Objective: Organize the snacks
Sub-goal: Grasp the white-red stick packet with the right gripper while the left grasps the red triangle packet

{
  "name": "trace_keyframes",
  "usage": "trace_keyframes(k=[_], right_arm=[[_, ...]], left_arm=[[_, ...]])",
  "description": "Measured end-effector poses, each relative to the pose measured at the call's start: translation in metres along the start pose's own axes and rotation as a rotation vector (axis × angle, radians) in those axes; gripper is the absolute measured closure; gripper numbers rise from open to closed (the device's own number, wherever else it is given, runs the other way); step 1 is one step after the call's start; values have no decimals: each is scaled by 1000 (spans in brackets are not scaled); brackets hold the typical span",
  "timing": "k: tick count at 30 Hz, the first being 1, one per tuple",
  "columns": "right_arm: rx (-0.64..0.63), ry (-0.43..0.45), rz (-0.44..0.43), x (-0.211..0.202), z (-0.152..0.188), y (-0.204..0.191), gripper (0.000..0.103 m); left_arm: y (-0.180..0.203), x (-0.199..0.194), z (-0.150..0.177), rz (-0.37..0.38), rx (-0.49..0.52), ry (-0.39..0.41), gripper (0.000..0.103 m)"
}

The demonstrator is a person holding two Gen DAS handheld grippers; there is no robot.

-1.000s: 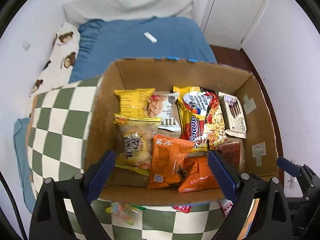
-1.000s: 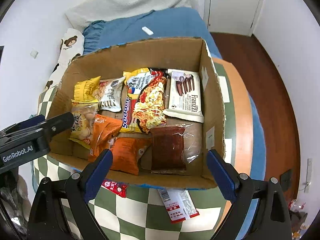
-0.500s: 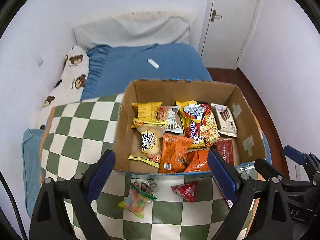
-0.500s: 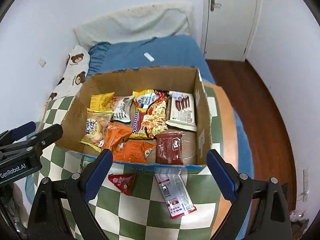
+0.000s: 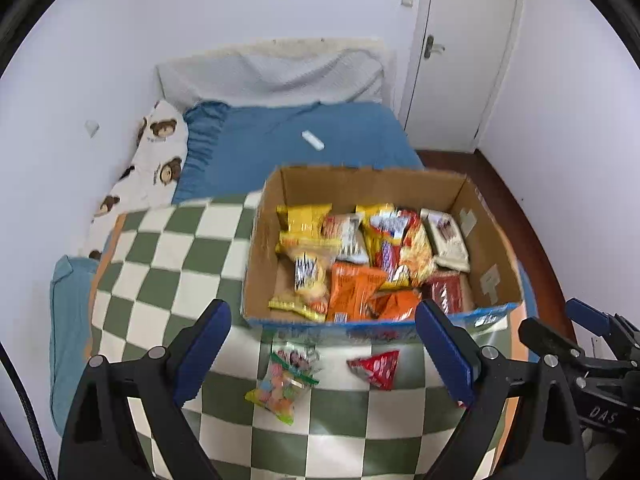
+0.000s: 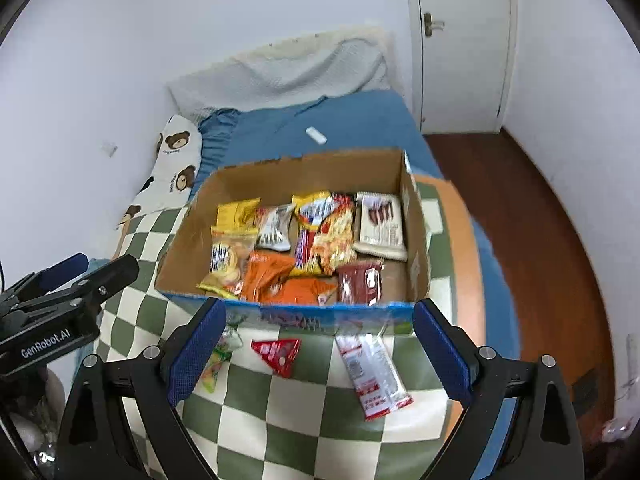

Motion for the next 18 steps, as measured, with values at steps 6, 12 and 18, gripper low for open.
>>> trace_keyframes(k=[6, 12, 18], right_arm=[[-9, -152, 7, 67, 42, 19, 38], [-5, -292, 36, 135, 84, 36, 37], [-35, -374, 36, 180, 102, 35, 31]], left_arm=[[-6, 65, 46, 41, -69, -200, 9], [6, 150, 92, 143, -184, -426, 9], [16, 204, 104, 152, -245, -480, 36]])
Point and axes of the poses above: each gripper's, at about its wrist camera, not at the fingertips, and x roughly the way its jaws point, y to its right, z to its underside, the point moved 6 cm from there along x, roughly the way its jaws point, and after that the axes turned 13 degrees about z, right-handed, at the moved point
